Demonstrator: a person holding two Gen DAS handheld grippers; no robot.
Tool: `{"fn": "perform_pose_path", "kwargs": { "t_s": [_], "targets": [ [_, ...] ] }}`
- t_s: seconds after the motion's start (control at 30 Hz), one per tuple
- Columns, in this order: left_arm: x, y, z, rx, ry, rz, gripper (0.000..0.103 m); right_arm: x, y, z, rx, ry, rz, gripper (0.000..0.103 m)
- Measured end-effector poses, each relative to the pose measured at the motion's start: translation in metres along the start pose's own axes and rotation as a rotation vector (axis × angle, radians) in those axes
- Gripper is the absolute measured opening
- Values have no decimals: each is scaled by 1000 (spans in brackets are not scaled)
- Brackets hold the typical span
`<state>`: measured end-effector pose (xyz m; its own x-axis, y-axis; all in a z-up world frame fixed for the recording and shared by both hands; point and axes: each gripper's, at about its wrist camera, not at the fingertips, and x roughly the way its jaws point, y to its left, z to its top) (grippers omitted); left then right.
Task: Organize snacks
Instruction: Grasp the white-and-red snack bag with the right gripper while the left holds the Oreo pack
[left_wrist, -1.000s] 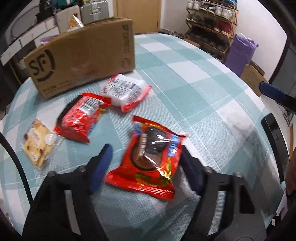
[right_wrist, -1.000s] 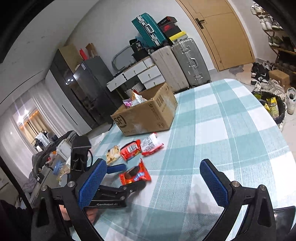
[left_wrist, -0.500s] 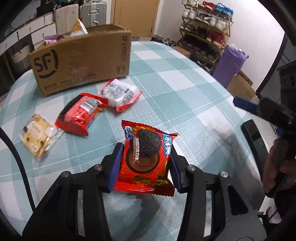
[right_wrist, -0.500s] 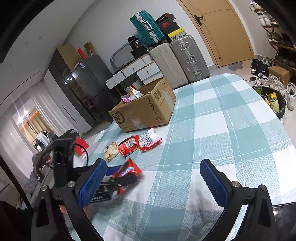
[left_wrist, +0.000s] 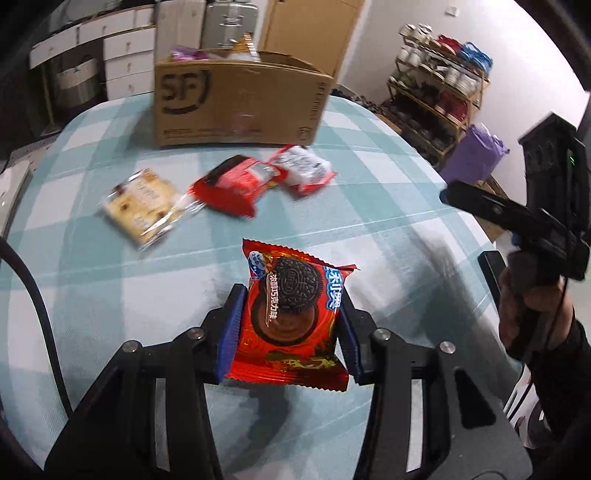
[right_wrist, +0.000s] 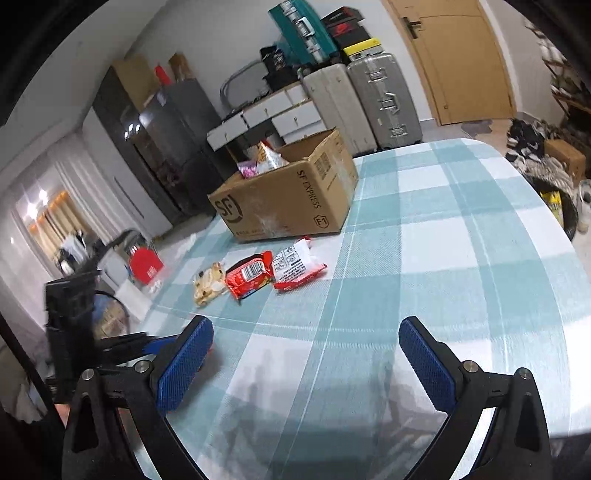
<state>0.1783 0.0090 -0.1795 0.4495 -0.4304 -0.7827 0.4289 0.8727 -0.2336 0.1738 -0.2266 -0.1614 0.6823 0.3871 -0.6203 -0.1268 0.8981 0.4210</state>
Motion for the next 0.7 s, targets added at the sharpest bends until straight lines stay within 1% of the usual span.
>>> {"fn": "perform_pose_path", "kwargs": {
  "t_s": [0.17, 0.3, 0.4, 0.53, 0.7],
  "targets": [
    [-12, 26, -15, -77, 1, 14, 44, 33, 15, 18, -92, 34, 4, 102],
    [-24, 52, -28, -163, 2, 27, 44, 60, 28, 29, -167, 78, 13, 102],
    [-31, 67, -37, -207, -5, 38, 44, 80, 38, 37, -232, 108, -2, 102],
    [-37, 75, -42, -228, -21, 44, 44, 115, 46, 49, -301, 170, -52, 102],
    [-41, 76, -43, -233, -27, 40, 44, 150, 47, 57, -371, 215, -131, 102]
  ]
}}
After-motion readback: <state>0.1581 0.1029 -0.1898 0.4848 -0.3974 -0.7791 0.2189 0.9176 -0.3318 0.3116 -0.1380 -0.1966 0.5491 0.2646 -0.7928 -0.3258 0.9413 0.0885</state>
